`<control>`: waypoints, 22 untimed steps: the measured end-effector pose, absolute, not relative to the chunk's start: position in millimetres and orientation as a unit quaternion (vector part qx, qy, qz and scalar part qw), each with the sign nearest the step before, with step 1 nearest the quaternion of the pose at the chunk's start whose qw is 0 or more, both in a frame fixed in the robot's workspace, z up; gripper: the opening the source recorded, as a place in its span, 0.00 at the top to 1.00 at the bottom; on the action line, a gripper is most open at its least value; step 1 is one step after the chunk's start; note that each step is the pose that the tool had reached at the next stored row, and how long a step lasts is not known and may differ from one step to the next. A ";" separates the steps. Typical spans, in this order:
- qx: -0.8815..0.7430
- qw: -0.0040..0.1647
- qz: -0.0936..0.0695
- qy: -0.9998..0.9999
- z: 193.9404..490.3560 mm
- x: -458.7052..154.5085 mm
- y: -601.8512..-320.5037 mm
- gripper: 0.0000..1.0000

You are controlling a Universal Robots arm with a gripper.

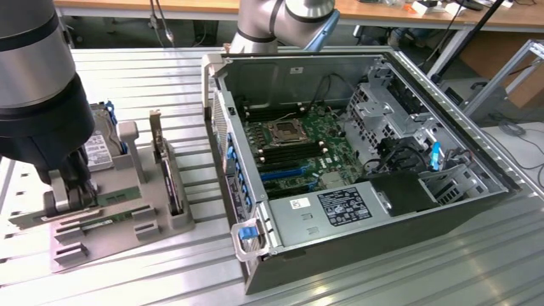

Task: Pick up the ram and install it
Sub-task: 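Pick up the ram and move it above insertion slot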

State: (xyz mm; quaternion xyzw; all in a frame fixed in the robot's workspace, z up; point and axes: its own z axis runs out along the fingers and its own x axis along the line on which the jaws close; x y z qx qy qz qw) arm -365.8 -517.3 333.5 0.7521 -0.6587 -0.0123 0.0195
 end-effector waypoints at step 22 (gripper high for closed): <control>0.752 0.019 -0.012 -0.659 342.5 -365.8 -517.3 0.88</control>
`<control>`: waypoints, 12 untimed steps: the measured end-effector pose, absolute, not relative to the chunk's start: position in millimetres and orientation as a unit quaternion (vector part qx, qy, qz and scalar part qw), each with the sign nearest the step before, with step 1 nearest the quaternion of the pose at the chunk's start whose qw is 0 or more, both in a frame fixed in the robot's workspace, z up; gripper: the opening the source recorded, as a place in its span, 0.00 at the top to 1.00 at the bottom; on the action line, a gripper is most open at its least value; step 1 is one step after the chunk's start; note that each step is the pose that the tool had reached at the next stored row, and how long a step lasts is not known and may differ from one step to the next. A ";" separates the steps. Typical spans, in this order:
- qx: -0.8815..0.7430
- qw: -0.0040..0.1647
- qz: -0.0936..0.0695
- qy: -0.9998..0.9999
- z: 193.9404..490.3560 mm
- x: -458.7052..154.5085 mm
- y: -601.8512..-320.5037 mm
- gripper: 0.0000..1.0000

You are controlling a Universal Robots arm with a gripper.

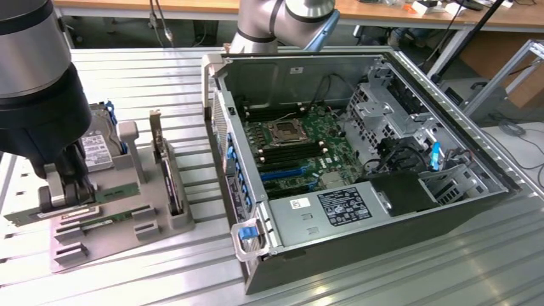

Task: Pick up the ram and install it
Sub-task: 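Pick up the ram and move it above insertion slot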

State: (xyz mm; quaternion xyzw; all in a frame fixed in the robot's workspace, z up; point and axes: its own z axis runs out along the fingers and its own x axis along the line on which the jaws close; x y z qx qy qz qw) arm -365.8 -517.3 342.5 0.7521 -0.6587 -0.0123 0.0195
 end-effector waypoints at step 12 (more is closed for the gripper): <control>0.752 0.020 -0.012 -0.659 350.0 -365.8 -517.3 0.88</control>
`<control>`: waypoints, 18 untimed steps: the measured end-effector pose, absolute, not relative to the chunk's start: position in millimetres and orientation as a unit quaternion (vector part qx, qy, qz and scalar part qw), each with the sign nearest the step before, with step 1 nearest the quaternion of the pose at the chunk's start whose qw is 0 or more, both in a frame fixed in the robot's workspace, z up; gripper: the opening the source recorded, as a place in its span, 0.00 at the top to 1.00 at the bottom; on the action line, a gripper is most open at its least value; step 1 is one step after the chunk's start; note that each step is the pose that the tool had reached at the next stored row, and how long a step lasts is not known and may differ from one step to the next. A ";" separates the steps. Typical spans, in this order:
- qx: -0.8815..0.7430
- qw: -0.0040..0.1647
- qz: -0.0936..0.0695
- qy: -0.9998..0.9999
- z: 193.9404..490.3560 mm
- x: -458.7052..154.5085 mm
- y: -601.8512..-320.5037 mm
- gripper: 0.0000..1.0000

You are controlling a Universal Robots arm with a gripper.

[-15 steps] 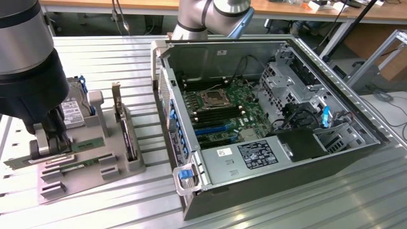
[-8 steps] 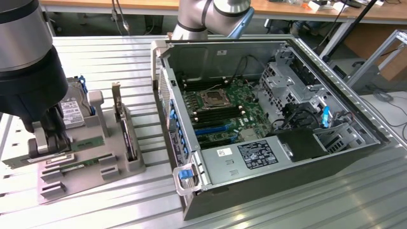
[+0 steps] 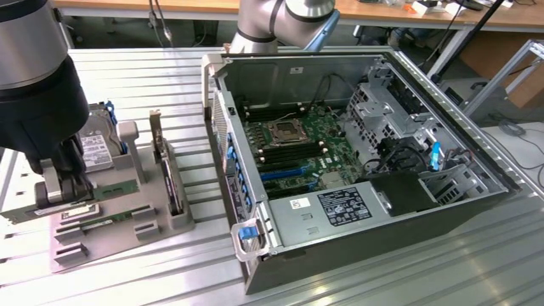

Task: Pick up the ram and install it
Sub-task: 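Pick up the ram and move it above insertion slot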

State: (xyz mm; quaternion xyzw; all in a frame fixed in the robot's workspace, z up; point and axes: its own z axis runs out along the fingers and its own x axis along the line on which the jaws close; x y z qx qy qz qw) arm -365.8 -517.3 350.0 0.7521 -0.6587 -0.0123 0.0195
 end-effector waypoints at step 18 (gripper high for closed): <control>0.752 0.019 -0.012 -0.659 364.2 -365.8 -517.3 0.88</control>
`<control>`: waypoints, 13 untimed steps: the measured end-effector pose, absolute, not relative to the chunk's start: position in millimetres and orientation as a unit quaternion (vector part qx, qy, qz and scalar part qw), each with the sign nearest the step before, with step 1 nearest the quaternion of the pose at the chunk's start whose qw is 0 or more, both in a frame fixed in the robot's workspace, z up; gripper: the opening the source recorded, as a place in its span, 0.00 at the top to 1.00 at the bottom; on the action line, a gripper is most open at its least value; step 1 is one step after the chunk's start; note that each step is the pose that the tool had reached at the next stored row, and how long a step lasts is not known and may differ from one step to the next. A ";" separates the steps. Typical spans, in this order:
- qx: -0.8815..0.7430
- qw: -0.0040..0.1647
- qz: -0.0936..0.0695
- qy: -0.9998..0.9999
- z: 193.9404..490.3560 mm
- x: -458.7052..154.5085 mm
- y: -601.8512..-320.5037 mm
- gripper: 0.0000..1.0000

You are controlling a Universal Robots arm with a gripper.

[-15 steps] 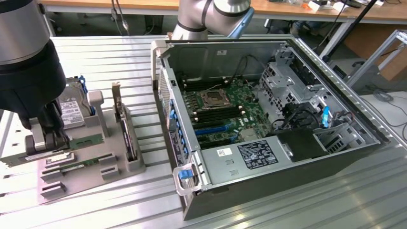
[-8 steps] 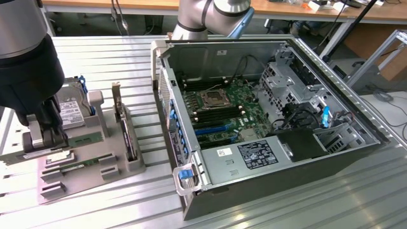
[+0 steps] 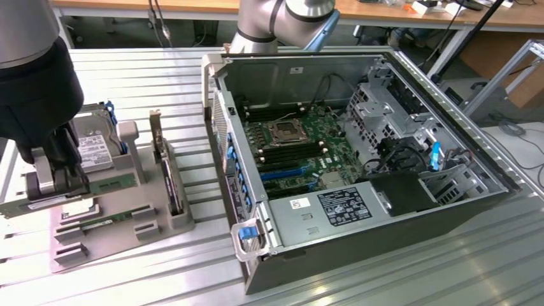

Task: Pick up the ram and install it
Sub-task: 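Pick up the ram and move it above insertion slot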

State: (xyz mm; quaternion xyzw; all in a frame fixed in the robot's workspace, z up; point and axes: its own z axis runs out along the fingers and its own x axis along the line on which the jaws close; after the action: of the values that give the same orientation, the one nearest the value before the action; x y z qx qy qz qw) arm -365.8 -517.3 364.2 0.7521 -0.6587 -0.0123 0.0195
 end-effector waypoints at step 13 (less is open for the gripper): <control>0.752 0.019 -0.012 -0.659 374.8 -365.8 -517.3 0.88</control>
State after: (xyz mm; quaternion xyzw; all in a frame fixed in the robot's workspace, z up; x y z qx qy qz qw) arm -365.8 -517.3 374.8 0.7521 -0.6587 -0.0123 0.0194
